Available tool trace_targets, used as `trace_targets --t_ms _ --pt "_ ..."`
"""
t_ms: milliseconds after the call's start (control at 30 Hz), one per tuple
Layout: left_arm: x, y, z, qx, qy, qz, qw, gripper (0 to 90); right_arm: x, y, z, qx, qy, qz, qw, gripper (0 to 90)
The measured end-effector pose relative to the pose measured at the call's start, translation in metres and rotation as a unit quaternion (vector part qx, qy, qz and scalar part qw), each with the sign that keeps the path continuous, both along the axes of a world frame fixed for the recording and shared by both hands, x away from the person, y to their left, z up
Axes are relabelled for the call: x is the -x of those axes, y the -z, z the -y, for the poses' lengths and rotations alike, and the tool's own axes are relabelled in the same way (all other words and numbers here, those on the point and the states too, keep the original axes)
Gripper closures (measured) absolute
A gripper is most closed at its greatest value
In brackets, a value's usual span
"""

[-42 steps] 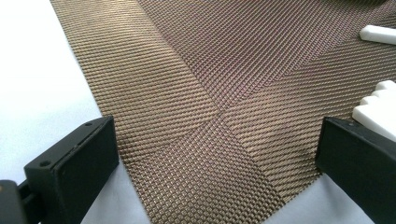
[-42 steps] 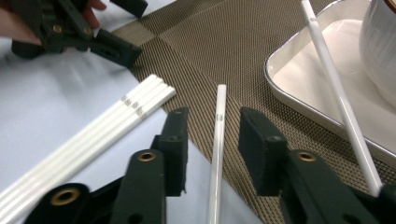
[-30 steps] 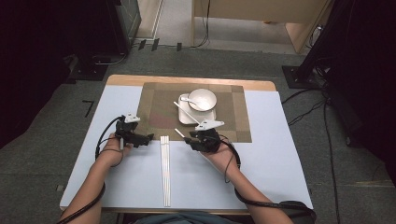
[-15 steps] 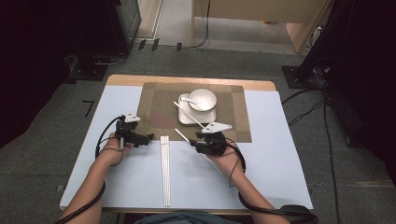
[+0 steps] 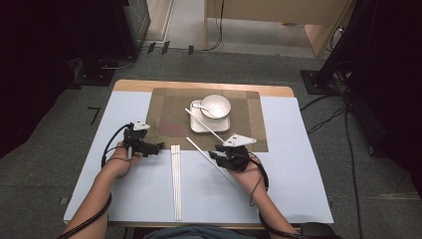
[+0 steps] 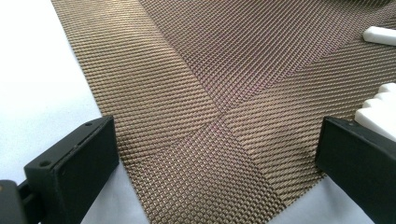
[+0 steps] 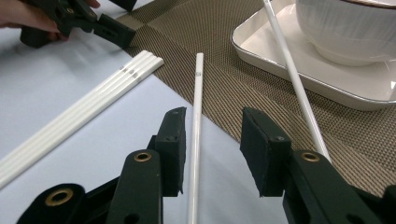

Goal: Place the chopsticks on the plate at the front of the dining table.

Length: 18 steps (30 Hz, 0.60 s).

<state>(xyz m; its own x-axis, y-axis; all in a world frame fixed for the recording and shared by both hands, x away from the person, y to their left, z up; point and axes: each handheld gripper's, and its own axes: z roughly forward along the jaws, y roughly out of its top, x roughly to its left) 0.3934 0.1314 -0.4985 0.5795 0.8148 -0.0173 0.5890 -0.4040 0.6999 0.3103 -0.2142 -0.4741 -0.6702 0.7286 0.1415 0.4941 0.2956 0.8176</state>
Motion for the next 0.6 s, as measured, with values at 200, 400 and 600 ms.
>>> trace_targets --t_ms 200,400,600 --pt "0.000 0.000 0.000 0.000 0.000 0.000 1.0000 0.0 0.009 -0.001 0.003 0.000 0.008 0.004 1.0000 61.5" --pt "0.000 0.000 0.000 0.000 0.000 0.000 1.0000 0.0 0.015 0.003 0.000 0.009 0.009 0.001 0.9999 61.6" --pt "0.000 0.000 0.000 -0.001 0.001 -0.001 1.0000 0.0 0.015 0.008 -0.006 0.010 0.004 -0.006 0.9999 61.8"
